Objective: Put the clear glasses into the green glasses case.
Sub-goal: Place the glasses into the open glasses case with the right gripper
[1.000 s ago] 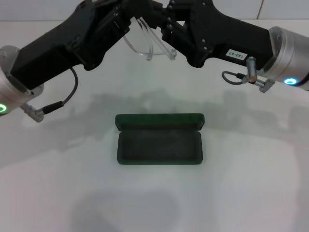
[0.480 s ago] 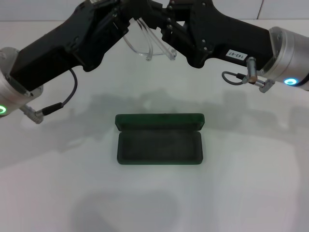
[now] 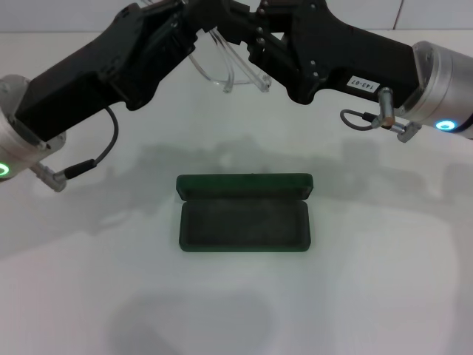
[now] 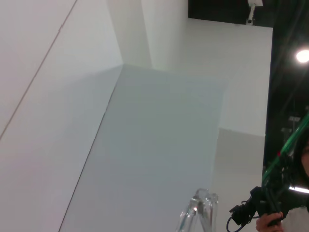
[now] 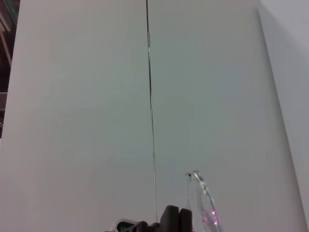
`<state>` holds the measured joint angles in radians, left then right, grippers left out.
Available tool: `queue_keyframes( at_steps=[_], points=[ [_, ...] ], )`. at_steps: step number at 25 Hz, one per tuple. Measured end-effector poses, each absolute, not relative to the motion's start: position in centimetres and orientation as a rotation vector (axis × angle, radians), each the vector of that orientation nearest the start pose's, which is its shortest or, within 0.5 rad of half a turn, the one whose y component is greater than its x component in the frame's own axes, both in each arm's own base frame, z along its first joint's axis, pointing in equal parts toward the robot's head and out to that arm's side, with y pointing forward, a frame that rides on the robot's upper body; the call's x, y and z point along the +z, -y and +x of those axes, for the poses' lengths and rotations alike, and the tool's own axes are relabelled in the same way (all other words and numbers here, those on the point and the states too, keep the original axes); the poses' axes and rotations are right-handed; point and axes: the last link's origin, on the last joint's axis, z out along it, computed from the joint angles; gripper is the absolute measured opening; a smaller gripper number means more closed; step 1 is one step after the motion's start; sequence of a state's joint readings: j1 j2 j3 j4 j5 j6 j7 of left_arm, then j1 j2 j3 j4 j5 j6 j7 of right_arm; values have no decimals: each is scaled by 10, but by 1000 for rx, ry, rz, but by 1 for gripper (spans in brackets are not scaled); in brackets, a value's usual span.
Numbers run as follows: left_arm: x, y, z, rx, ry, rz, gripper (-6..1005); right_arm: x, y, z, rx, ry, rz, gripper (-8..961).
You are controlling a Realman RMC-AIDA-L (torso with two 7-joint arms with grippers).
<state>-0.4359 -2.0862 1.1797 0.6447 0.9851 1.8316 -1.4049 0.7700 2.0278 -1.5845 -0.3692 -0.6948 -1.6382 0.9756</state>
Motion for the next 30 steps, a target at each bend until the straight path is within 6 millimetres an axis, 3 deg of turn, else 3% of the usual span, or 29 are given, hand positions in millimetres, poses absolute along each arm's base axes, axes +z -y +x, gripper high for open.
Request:
queue_keyframes(
  at_steps=[30],
  points=[
    [32, -290, -176, -1856, 379, -2468, 36, -20, -344, 118, 1629, -43, -2562, 51]
  ],
)
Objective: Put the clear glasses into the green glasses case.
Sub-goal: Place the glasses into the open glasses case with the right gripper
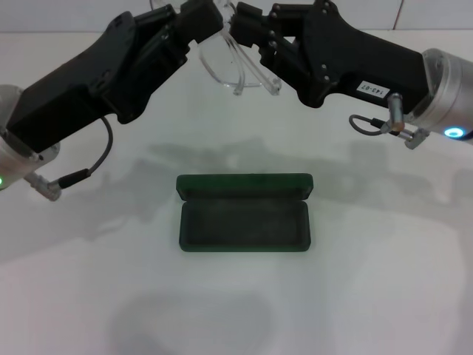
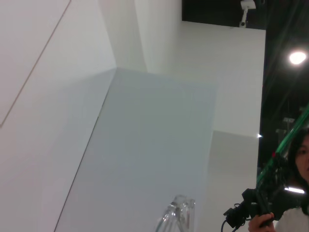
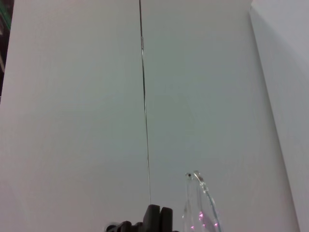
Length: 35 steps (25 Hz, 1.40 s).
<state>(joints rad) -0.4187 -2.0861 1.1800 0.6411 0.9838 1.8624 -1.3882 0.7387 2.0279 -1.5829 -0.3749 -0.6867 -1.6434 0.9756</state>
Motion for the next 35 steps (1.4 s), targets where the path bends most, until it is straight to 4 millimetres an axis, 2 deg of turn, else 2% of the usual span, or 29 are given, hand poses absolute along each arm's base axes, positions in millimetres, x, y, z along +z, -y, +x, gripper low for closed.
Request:
queue_keyframes(
  at_steps=[8, 11, 13, 19, 21, 22, 23, 27, 31, 35],
  points=[
    [34, -286, -179, -1866, 373, -2469, 36, -14, -344, 120, 1658, -53, -2522, 52],
    [41, -283, -186, -1848, 361, -2463, 36, -8, -345, 121, 1664, -42, -2512, 52],
    [52, -280, -193, -1838, 344, -2447, 36, -3, -346, 123, 1657, -42, -2516, 52],
    [108, -266, -235, -1725, 352, -2350, 36, 17, -345, 129, 1529, -41, -2671, 53],
    [125, -261, -244, -1686, 361, -2329, 36, 20, -341, 127, 1425, -6, -2783, 53],
    [125, -261, -244, -1686, 361, -2329, 36, 19, -339, 126, 1354, 0, -2834, 53],
    [146, -253, -256, -1638, 371, -2291, 36, 18, -336, 124, 1236, 9, -2897, 53],
    [161, -247, -261, -1599, 369, -2266, 36, 10, -328, 116, 810, 31, -3007, 53],
    [166, -242, -263, -1578, 378, -2263, 36, 4, -318, 106, 420, 47, -3019, 54],
    [170, -241, -264, -1574, 373, -2248, 36, 1, -309, 96, 192, 11, -3047, 54]
  ],
)
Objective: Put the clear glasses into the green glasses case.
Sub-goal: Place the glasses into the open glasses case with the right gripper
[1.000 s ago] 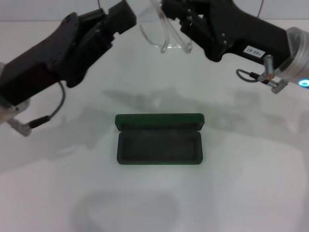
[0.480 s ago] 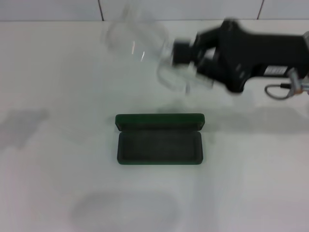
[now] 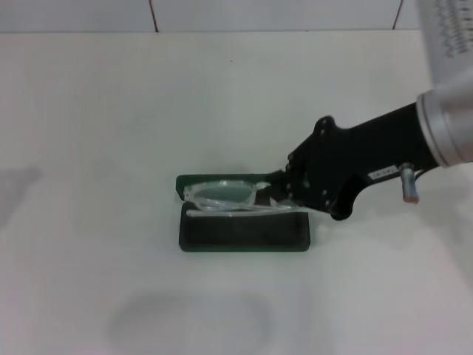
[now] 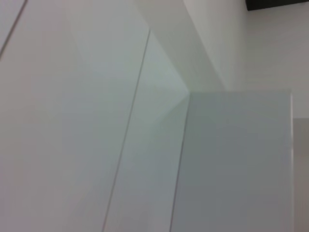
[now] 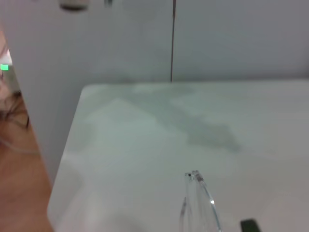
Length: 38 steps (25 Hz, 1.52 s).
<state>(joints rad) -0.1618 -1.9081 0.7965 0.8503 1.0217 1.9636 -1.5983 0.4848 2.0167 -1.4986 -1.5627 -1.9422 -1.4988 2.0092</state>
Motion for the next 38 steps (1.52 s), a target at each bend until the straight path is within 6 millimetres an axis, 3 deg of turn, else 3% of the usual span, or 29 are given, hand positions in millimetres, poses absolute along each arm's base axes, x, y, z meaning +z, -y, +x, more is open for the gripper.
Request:
queue_keyframes(
  at_steps=[3, 18, 38],
  points=[
    [172, -238, -267, -1568, 371, -2216, 36, -7, -302, 90, 40, 4, -3063, 54],
    [174, -239, -271, -1566, 367, -2170, 37, -61, -305, 91, -199, 197, -2917, 55],
    [172, -242, -270, -1573, 380, -2169, 37, -102, -302, 104, -274, 367, -2813, 57]
  ],
)
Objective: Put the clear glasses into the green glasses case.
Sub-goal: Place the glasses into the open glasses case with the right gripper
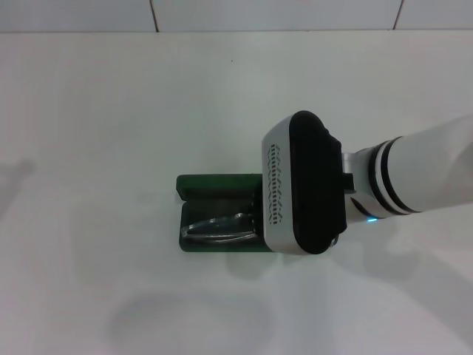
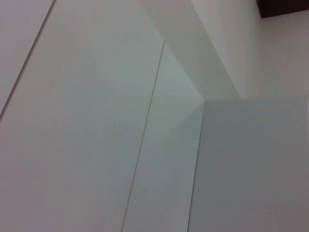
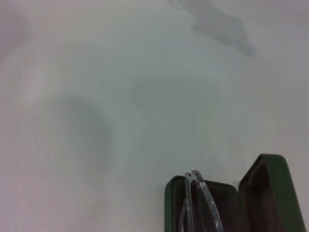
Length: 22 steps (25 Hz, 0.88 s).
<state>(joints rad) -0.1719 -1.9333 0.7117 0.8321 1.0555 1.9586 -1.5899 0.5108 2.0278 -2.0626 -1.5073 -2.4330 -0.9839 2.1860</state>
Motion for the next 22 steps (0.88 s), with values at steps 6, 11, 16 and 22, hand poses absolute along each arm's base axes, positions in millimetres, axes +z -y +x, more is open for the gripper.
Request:
queue_keyframes(
  at_steps=[6, 11, 16, 22],
  points=[
    [169, -241, -273, -1580, 393, -2156, 37, -104, -303, 103, -260, 375, -2795, 58],
    [169, -241, -273, -1578, 391, -2155, 37, -105, -302, 106, -279, 393, -2785, 58],
    [169, -241, -273, -1578, 391, -2155, 37, -104, -302, 108, -293, 405, -2767, 58],
    [169, -241, -273, -1579, 392, -2155, 37, -104, -302, 108, -292, 406, -2765, 59]
  ],
)
